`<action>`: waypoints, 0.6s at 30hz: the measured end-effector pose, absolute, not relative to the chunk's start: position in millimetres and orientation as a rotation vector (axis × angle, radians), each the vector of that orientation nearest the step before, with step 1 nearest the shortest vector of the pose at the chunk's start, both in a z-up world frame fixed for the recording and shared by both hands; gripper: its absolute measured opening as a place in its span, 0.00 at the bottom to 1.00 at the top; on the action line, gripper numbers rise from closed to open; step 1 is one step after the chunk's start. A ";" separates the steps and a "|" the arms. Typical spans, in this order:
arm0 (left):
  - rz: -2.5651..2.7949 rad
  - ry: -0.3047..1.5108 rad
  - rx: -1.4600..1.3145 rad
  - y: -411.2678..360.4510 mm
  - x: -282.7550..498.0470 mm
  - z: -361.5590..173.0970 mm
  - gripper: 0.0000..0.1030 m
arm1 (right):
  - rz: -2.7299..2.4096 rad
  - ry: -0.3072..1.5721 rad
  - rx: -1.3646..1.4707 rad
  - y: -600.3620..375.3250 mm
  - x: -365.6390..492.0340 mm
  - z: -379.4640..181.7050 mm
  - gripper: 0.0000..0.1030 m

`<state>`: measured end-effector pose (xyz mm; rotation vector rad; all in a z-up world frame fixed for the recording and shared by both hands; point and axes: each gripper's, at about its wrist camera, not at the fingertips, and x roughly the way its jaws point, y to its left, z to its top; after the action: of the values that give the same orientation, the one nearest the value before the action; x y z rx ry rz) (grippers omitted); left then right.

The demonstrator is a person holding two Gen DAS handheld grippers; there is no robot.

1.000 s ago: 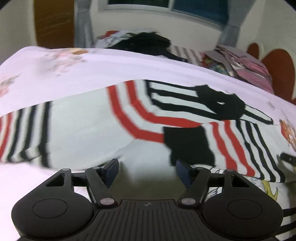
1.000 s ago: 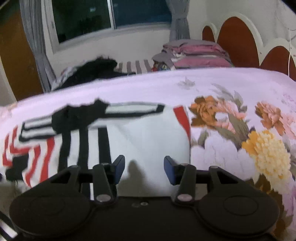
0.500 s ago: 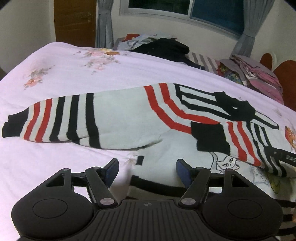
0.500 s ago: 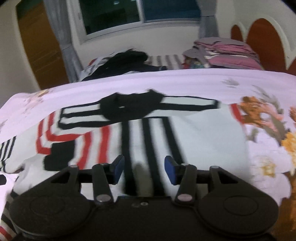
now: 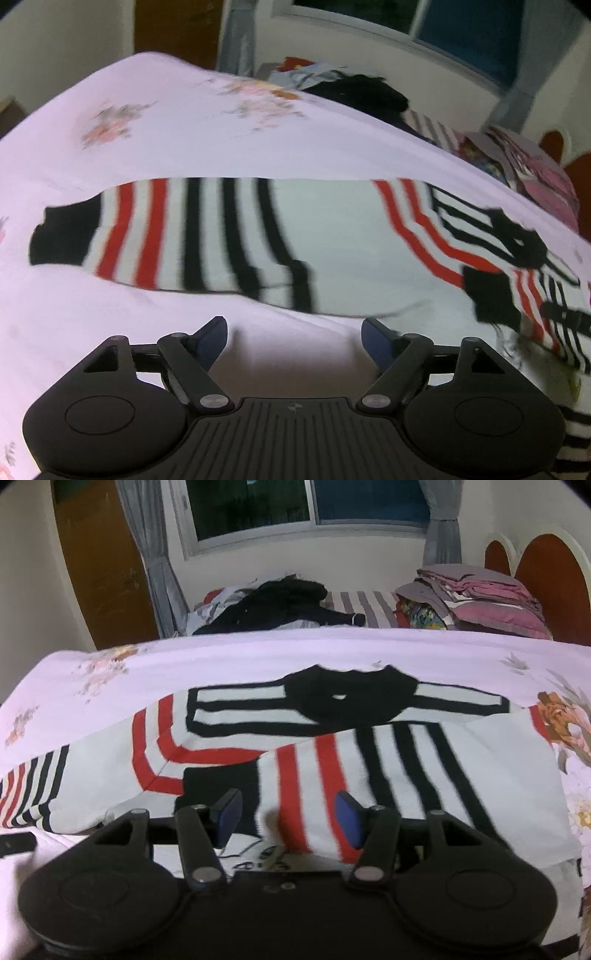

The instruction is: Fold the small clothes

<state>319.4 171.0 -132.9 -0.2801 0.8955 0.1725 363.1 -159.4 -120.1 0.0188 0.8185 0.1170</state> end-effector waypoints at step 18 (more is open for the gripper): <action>0.249 0.789 -0.728 319.7 314.6 -185.6 0.77 | 0.071 0.900 -0.020 -113.7 380.6 -151.6 0.51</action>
<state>314.6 319.7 -185.6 -0.7282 0.7893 0.2486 380.6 -113.7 -151.6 -0.0203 0.9003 0.0706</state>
